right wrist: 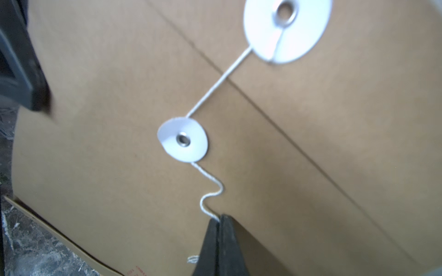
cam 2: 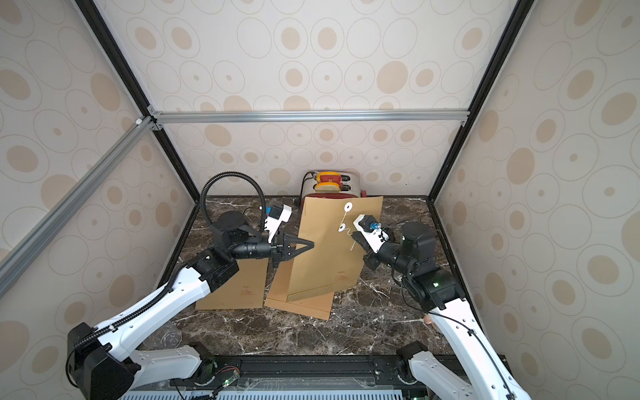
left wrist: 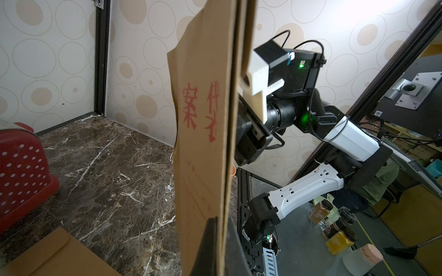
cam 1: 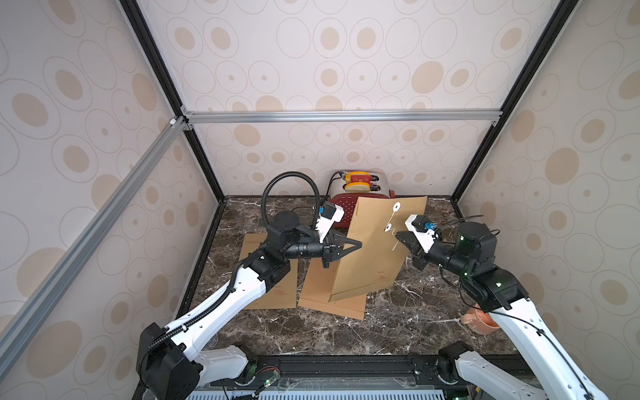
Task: Close the mouth of the file bag
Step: Close the file bag.
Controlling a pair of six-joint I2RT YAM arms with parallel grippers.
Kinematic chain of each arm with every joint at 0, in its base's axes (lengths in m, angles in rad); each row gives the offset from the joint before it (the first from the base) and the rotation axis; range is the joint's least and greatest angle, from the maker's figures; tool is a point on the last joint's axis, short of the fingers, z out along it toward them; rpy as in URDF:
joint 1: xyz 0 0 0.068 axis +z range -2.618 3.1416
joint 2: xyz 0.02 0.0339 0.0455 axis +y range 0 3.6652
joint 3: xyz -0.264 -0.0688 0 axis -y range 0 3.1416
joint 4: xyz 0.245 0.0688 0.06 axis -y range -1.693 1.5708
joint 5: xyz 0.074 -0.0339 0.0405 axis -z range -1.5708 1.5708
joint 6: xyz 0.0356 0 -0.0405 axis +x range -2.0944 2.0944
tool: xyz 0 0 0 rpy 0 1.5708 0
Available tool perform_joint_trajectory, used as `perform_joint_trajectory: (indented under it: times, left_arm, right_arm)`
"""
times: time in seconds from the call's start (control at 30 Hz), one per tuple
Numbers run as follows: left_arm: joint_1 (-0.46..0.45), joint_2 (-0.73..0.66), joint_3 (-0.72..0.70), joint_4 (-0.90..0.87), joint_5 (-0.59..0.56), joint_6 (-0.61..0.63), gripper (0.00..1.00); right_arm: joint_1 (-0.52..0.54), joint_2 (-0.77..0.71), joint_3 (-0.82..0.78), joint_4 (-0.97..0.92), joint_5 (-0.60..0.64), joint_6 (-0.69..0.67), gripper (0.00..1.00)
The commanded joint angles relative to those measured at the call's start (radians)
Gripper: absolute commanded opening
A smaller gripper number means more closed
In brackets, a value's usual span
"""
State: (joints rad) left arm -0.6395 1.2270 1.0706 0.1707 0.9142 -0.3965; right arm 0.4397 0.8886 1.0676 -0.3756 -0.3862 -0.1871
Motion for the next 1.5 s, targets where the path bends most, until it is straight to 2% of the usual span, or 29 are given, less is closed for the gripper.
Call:
perform_joint_trajectory:
  times: [0.0, 0.23, 0.47, 0.73, 1.07, 1.47]
  left_arm:
    - [-0.006, -0.021, 0.023, 0.043, 0.005, -0.004, 0.0]
    - [-0.005, -0.022, 0.027, 0.026, -0.001, 0.011, 0.0]
    - [-0.005, -0.019, 0.029, 0.02, 0.0, 0.013, 0.0]
    - [-0.005, -0.026, 0.029, 0.02, 0.0, 0.015, 0.0]
    - [-0.005, -0.018, 0.032, 0.019, 0.0, 0.006, 0.0]
    - [-0.005, -0.017, 0.031, 0.03, 0.008, -0.005, 0.0]
  right_arm:
    - [-0.006, 0.025, 0.102, -0.085, 0.007, 0.055, 0.0]
    - [-0.008, 0.077, 0.246, -0.188, 0.061, 0.088, 0.0]
    - [-0.007, 0.107, 0.324, -0.21, 0.024, 0.106, 0.0]
    - [-0.008, 0.171, 0.429, -0.291, 0.06, 0.103, 0.0]
    - [0.002, 0.178, 0.453, -0.313, -0.075, 0.201, 0.0]
    - [0.142, 0.252, 0.563, -0.324, -0.035, 0.215, 0.0]
